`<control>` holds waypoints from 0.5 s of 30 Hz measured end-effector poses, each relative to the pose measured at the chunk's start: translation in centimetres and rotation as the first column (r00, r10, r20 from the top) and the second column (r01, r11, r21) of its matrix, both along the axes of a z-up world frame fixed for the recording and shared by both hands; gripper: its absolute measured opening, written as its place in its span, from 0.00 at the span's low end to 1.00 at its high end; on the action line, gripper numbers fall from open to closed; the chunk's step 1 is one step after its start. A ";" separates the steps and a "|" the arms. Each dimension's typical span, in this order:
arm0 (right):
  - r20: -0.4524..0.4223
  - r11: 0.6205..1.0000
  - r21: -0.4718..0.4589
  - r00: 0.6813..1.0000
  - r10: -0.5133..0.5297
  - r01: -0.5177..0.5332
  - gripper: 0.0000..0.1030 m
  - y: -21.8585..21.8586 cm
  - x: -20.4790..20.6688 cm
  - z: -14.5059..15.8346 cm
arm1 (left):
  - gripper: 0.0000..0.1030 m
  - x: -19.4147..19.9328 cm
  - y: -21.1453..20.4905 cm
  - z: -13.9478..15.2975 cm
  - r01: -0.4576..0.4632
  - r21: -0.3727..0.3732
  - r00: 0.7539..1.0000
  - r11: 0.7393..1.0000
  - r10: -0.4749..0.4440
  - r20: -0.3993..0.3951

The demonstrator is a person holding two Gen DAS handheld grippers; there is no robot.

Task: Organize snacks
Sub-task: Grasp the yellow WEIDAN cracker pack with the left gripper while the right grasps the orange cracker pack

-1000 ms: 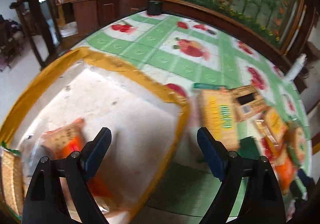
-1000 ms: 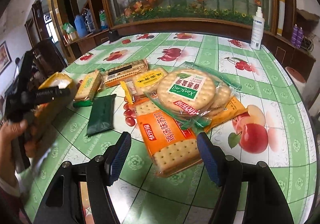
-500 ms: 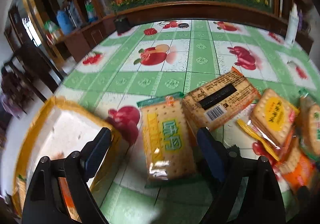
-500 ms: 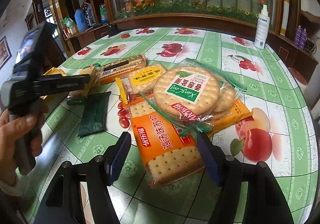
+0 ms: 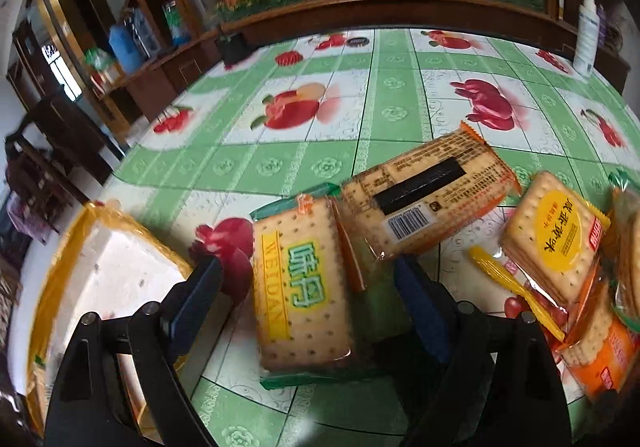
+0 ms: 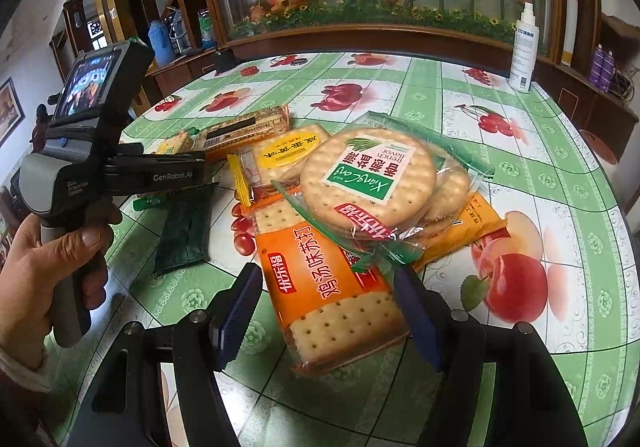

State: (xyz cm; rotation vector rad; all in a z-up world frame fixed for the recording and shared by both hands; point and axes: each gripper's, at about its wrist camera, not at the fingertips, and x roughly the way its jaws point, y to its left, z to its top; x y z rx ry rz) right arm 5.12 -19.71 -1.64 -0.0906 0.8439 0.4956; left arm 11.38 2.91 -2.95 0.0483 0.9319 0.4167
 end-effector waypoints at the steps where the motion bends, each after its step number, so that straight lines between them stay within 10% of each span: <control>1: -0.001 1.000 -0.001 1.000 0.001 -0.001 0.69 0.0 0.0 0.0 | 0.86 0.2 0.4 -0.2 -0.006 -0.019 1.000 1.000 0.006 -0.012; 15: 0.008 0.998 -0.056 0.999 0.038 -0.037 0.70 1.3 0.0 -0.2 | 0.86 0.7 0.7 -0.6 0.025 -0.100 0.999 0.995 -0.027 -0.021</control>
